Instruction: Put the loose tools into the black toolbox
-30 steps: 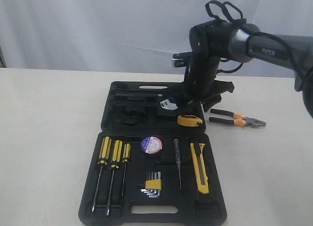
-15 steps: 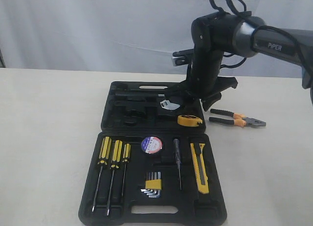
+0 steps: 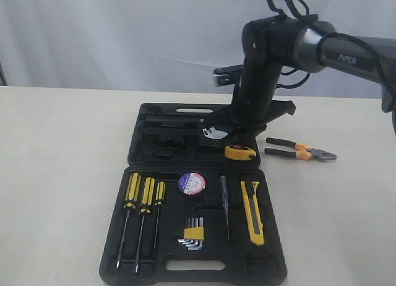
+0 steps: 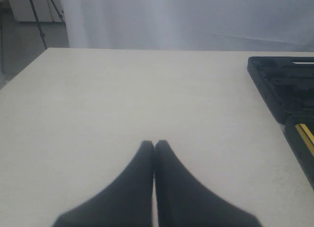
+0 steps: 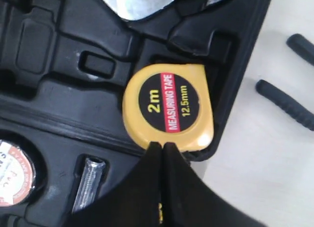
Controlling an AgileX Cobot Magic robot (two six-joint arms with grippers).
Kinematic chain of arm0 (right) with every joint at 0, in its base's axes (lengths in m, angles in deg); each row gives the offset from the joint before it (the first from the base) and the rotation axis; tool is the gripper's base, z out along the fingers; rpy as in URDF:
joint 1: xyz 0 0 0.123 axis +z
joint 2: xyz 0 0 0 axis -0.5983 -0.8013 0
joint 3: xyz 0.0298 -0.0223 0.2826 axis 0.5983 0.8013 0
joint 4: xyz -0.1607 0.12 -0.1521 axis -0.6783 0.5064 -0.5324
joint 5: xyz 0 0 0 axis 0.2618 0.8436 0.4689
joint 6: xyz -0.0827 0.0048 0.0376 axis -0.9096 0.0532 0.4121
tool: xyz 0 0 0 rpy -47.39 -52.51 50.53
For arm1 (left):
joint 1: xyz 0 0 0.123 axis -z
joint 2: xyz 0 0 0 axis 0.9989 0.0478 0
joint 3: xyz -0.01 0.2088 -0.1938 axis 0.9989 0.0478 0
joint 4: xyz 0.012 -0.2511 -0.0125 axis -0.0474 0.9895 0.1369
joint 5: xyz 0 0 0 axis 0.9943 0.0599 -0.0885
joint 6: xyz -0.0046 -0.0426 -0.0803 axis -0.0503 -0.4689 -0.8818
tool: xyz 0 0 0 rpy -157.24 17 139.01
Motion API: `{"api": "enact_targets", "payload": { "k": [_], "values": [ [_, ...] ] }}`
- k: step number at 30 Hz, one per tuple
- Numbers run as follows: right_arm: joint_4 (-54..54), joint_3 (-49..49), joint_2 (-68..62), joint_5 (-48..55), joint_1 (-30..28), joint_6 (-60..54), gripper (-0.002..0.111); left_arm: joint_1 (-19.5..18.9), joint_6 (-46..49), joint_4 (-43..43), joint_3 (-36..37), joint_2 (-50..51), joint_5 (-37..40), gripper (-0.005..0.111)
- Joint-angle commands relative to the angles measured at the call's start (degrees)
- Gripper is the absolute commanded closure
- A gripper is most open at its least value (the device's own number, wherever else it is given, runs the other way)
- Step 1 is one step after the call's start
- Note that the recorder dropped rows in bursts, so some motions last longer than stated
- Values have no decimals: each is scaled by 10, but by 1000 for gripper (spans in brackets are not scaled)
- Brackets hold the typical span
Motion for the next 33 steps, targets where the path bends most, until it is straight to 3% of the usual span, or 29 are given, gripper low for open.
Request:
{"api": "enact_targets", "payload": {
  "k": [1,15,33],
  "values": [
    [7,-2,-22,15,-2,-14,109,3,-3,0,1,-1,-3,107],
    [63,-2,-52,-45,-3,-45,109,3,-3,0,1,-1,-3,107],
    [41,-10,-17,-62,-16,-28,109,3,-3,0,1,-1,-3,107]
  ]
}}
